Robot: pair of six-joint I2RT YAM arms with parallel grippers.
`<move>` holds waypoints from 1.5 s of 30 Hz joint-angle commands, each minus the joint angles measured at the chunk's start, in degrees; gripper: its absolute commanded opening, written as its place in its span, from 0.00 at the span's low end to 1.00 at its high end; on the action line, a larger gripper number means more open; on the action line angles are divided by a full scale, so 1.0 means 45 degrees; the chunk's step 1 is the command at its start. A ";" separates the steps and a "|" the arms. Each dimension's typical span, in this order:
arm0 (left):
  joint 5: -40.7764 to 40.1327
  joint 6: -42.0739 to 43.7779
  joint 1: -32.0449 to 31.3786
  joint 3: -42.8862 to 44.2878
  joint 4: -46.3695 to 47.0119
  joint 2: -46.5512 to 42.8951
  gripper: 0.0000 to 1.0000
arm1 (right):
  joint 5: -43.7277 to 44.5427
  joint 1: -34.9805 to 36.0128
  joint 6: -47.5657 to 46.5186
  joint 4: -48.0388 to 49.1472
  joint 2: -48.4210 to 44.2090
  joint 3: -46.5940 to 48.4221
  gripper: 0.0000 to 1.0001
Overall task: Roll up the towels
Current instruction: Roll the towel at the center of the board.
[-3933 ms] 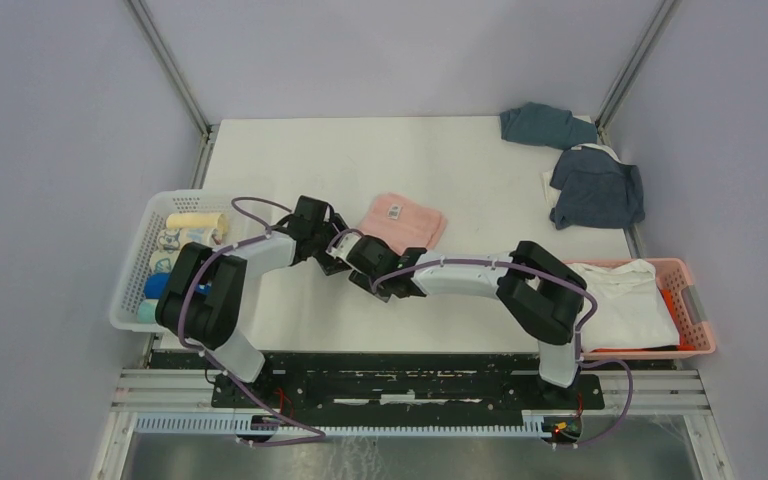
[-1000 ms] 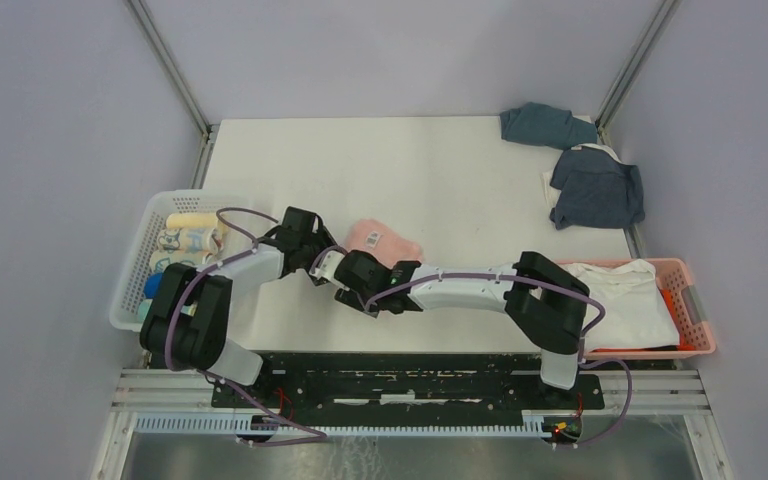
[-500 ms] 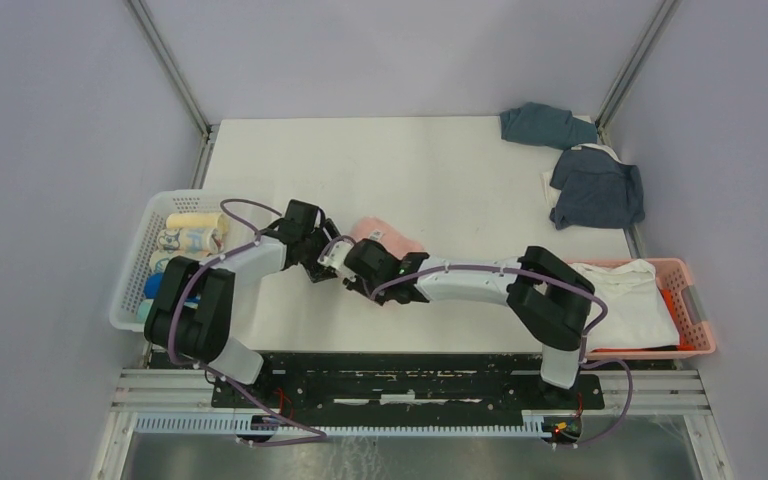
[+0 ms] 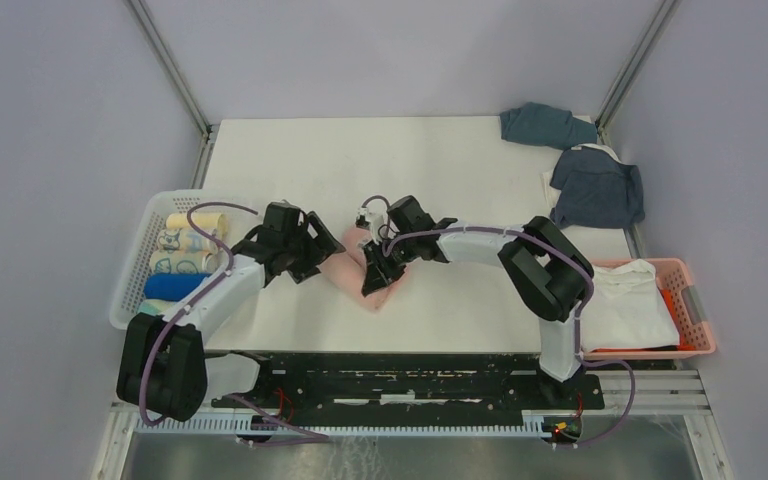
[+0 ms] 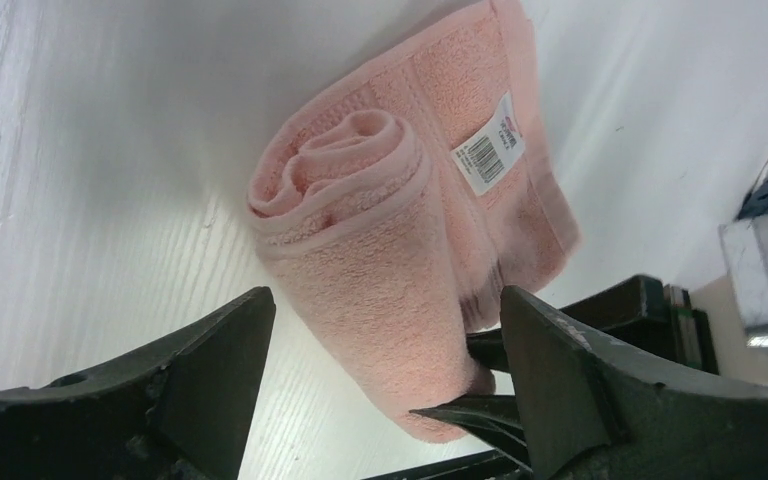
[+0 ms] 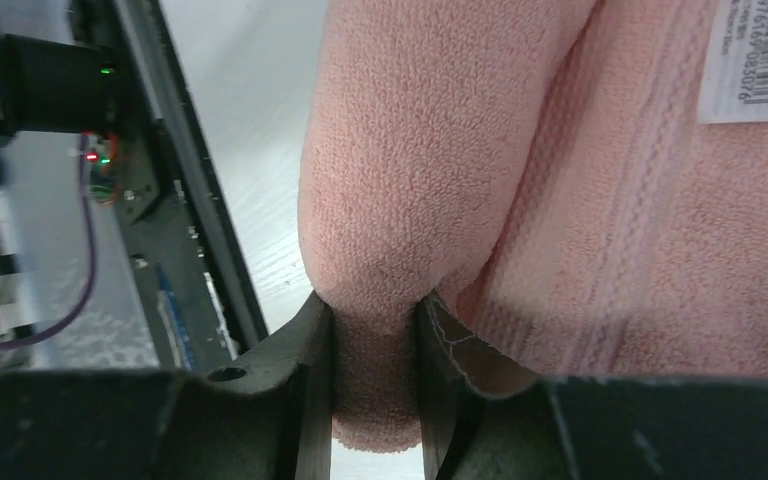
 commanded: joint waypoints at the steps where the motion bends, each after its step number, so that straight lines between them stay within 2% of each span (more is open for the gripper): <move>1: 0.0294 -0.0813 0.0036 -0.0850 -0.0016 -0.0431 0.90 | -0.2886 -0.0293 0.1553 0.0255 0.1285 -0.0378 0.25; 8: 0.0457 -0.0940 0.0036 -0.1144 0.0771 0.0049 0.89 | -0.3660 -0.0818 0.2237 0.0711 0.2476 -0.0313 0.25; 12: 0.0159 -0.0791 0.0036 -0.1031 0.1231 0.0832 0.85 | -0.3523 -0.0891 0.2099 0.0339 0.2806 -0.0169 0.26; 17: -0.0535 -0.0141 0.0026 -0.0915 0.1205 0.1972 0.71 | -0.2422 -0.0896 0.1702 -0.0256 0.2171 -0.0258 0.31; 21: -0.0766 0.0281 0.0035 -0.0896 0.0973 0.2573 0.57 | -0.1156 -0.0824 0.1474 -0.0455 0.0721 -0.0697 0.43; 26: -0.0887 0.0687 -0.0031 -0.0690 0.0531 0.2887 0.55 | 0.3163 -0.0049 0.0191 -0.2076 -0.1589 -0.0868 0.59; 32: -0.1104 0.0816 -0.0252 -0.0408 0.0193 0.3072 0.55 | 0.7480 0.1738 -0.1054 -0.2815 -0.3506 -0.0597 0.71; 36: -0.1168 0.0822 -0.0348 -0.0292 0.0142 0.3219 0.56 | 1.0125 0.3299 -0.1721 -0.2640 -0.3531 -0.0309 0.77; 45: -0.1182 0.0763 -0.0451 -0.0288 0.0139 0.3205 0.57 | 1.3648 0.5586 -0.2826 -0.1444 -0.2446 0.0055 0.82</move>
